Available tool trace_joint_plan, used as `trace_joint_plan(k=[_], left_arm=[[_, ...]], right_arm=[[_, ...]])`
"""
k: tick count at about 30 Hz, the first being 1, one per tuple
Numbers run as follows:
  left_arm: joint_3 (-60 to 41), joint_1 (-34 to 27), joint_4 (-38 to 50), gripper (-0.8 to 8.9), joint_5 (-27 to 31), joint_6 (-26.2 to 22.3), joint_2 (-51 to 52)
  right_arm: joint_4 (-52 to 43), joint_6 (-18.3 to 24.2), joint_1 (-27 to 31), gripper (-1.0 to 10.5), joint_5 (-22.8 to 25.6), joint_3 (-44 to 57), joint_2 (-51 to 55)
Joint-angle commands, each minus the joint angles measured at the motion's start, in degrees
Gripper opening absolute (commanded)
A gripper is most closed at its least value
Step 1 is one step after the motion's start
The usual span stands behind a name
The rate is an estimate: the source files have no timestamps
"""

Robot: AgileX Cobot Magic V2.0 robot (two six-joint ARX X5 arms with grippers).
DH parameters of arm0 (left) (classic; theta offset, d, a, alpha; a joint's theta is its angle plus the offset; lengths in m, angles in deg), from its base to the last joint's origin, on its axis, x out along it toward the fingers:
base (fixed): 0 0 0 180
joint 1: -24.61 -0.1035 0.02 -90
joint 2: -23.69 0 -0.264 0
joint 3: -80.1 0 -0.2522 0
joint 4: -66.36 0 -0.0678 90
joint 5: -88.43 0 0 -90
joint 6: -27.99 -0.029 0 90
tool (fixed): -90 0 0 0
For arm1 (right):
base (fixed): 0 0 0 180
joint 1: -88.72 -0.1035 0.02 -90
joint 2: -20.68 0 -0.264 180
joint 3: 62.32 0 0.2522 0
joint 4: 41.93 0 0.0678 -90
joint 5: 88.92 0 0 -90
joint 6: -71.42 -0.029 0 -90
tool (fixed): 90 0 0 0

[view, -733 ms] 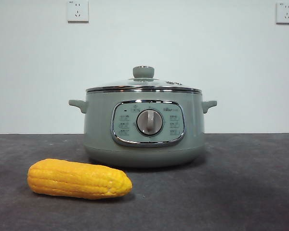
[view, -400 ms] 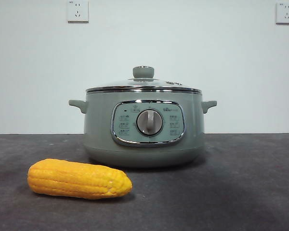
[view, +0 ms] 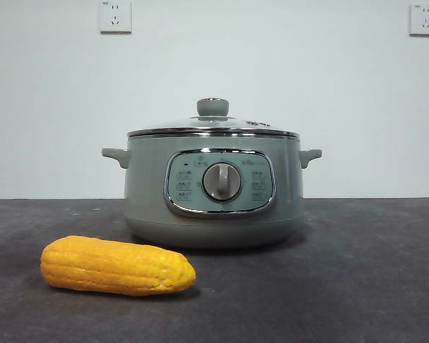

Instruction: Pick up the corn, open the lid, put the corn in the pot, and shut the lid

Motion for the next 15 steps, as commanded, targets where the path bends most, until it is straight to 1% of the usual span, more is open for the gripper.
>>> trace_joint_plan(k=[1,4,7,8,10,15], left_arm=[[0.2,2.2,0.2,-0.07,-4.3,1.3,0.0],[0.2,4.3,-0.4,-0.07,-8.7,1.3,-0.1],[0.2,5.9,-1.3,-0.07,-14.7,1.3,-0.4],[0.2,6.3,-1.8,-0.07,-16.8,1.3,-0.6],[0.2,6.9,-2.9,-0.07,-18.7,1.3,-0.7],[0.2,8.7,-6.4,-0.07,-19.3,1.1,-0.8]], right_arm=[[0.7,3.1,-2.7,-0.1,-0.3,-1.2,-1.7],[0.7,3.3,-7.4,-0.1,0.0,-1.7,-3.7],[0.6,3.7,-13.5,-0.1,1.0,-1.8,-6.1],[0.6,3.7,-16.4,-0.1,2.3,-1.8,-7.1],[0.7,3.6,-21.1,-0.1,5.0,-1.8,-8.6],[0.3,2.5,-35.6,0.0,16.0,-2.0,-15.0]])
